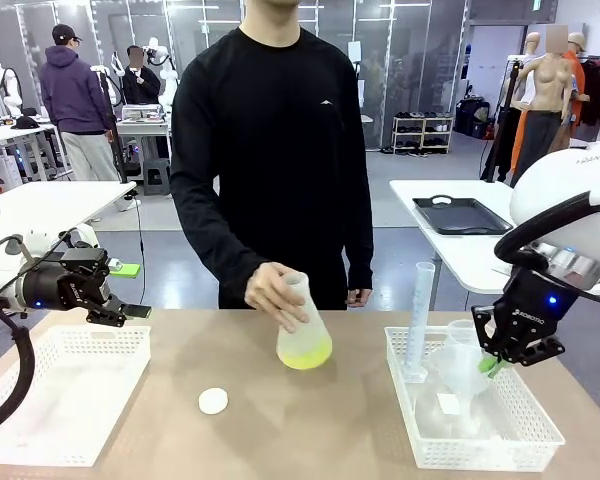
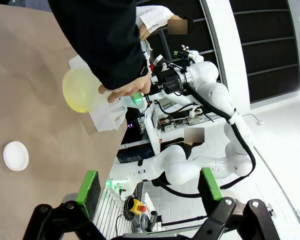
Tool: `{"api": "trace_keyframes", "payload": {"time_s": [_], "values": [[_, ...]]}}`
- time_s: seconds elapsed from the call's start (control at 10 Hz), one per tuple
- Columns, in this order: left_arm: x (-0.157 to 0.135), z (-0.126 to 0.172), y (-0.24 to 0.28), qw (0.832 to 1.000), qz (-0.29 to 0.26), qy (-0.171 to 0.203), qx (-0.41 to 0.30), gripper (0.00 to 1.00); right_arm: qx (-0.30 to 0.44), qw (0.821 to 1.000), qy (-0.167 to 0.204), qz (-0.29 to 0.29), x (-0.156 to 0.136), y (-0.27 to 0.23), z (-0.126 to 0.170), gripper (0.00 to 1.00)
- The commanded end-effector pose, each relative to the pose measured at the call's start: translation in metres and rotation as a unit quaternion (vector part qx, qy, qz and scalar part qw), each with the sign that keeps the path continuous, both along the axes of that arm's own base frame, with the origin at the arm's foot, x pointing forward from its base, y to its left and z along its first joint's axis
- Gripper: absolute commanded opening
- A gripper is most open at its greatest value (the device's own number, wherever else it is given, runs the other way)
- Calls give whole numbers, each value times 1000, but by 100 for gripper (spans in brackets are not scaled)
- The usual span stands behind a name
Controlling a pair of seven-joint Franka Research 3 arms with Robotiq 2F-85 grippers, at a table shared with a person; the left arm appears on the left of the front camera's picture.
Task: Prepare the solutions needed for the experiment.
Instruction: Once the solution is in the Big flask , pick up the Plastic Funnel and place it back into the right Organizing basket, then when the human places the Big flask in the center of the table, pick up the Big flask and place it in the left Organizing basket.
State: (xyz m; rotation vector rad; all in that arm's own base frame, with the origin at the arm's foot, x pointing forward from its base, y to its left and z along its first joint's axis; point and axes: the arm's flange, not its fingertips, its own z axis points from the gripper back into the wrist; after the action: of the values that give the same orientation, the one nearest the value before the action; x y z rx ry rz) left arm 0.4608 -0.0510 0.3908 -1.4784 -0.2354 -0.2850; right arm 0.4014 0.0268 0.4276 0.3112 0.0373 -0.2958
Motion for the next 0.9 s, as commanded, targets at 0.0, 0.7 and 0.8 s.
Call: {"api": "trace_keyframes", "payload": {"time_s": [0.0, 0.7, 0.8], "values": [[0, 1, 1, 1000, -6, -6, 1, 100, -3, 1000, 4, -26, 11, 5, -1, 24], [0, 1, 1, 1000, -6, -6, 1, 100, 0, 1000, 6, -7, 8, 1, -7, 64], [0, 1, 1, 1000, -6, -6, 1, 100, 0, 1000, 6, -7, 8, 1, -7, 64]]}}
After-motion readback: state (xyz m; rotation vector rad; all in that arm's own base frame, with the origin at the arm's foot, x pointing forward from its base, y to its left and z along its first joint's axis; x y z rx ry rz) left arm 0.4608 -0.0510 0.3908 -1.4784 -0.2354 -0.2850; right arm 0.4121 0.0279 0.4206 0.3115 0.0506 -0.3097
